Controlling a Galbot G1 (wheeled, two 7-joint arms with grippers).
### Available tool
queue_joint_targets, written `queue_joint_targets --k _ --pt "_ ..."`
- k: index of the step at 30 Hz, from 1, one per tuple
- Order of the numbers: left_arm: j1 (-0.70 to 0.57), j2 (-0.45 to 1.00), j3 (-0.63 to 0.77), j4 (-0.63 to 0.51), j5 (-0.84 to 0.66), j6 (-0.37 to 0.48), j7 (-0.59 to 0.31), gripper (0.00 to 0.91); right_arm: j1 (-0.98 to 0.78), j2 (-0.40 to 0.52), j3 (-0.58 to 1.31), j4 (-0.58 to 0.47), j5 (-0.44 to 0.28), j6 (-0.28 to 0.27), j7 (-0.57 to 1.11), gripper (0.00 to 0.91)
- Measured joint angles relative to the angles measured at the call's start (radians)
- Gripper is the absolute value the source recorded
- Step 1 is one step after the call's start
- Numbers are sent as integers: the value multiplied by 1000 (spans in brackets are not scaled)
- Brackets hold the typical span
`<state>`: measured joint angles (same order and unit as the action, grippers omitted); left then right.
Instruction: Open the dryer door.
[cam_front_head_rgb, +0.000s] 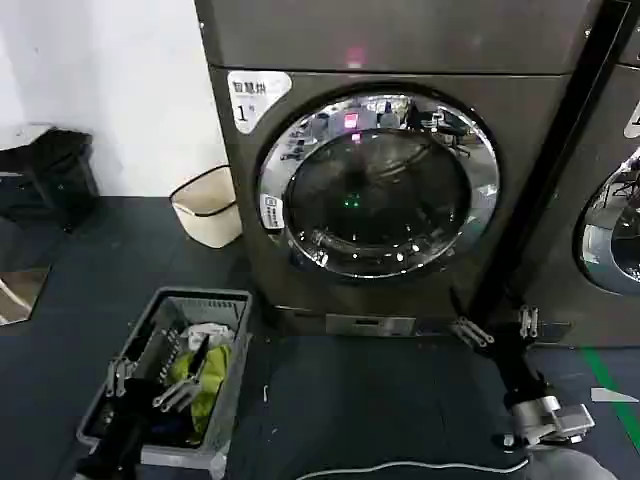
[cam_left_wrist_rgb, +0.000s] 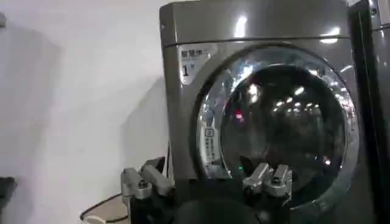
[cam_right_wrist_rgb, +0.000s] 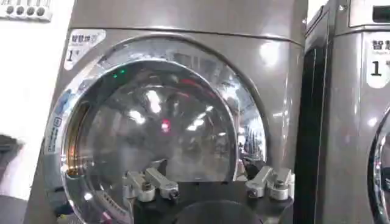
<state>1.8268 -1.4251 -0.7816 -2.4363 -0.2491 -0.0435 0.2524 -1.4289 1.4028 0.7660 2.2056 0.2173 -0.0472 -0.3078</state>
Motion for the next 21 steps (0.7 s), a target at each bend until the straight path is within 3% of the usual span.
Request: queue_joint_targets --k 5,11,16,21 --pt "0 -1 6 -2 -7 0 16 907 66 -79 -28 -35 100 -57 -36 907" --pt "6 2 6 -4 -3 6 21 907 164 -234 -80 -100 242 -108 -64 907" --pt "12 2 8 -2 2 4 28 907 276 -332 -175 -172 310 -133 -75 907" --pt "12 -1 7 -1 -1 1 29 907 421 -360 -309 -244 331 -135 -95 907"
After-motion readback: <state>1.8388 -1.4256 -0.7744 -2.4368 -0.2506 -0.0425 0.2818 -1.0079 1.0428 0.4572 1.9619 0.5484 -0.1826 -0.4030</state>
